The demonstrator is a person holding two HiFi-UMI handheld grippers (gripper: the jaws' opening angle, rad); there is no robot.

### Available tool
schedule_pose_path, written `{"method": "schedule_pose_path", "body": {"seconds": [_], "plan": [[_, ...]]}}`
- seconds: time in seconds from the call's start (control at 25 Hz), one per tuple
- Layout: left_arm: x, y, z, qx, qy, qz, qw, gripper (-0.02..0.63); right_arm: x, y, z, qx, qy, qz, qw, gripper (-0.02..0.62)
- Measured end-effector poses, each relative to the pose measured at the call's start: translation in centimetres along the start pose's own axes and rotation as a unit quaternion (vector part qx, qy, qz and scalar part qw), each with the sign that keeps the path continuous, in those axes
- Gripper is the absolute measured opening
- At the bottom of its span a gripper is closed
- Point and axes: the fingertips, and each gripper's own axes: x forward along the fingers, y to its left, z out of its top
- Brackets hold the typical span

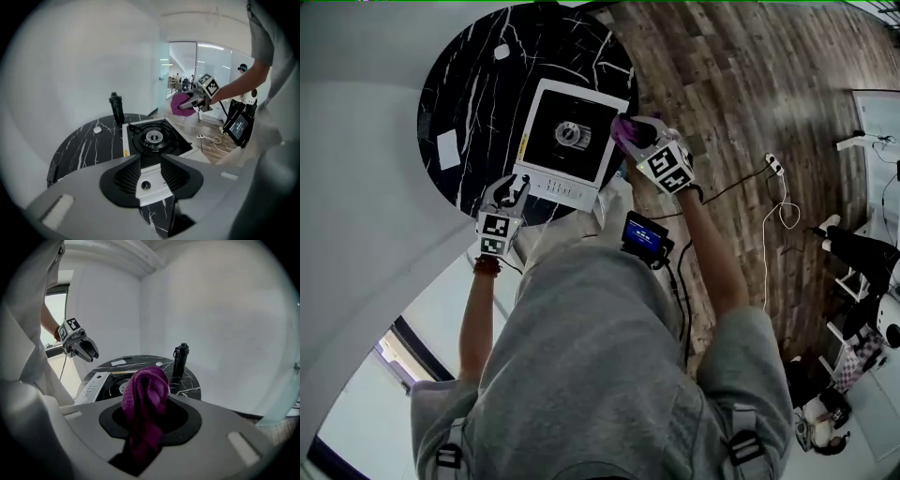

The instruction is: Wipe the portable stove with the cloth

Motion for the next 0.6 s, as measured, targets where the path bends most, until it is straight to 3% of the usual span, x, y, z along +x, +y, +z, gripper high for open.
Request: {"method": "schedule_pose_path", "body": {"seconds": [0.12,0.32,0.6], "plan": [[1.9,1.0,-1.7,0.001,0.025,-0.023,0.9994,0.143,2.1,0.0,-1.1,-0.001,0.030,0.006,1.000,0.138],[3.7,2.7,-4.6,-0.002,0.047,-0.069,0.9965,0.157,4.9,-0.3,-2.2,0.026,0.089,-0.017,0.996,0.138],[5.2,2.9,-6.2,0.006,0.057,-0.149,0.9871,0.183,7.8,0.7,-4.4,0.030,0.198,-0.030,0.979,0.140]]}}
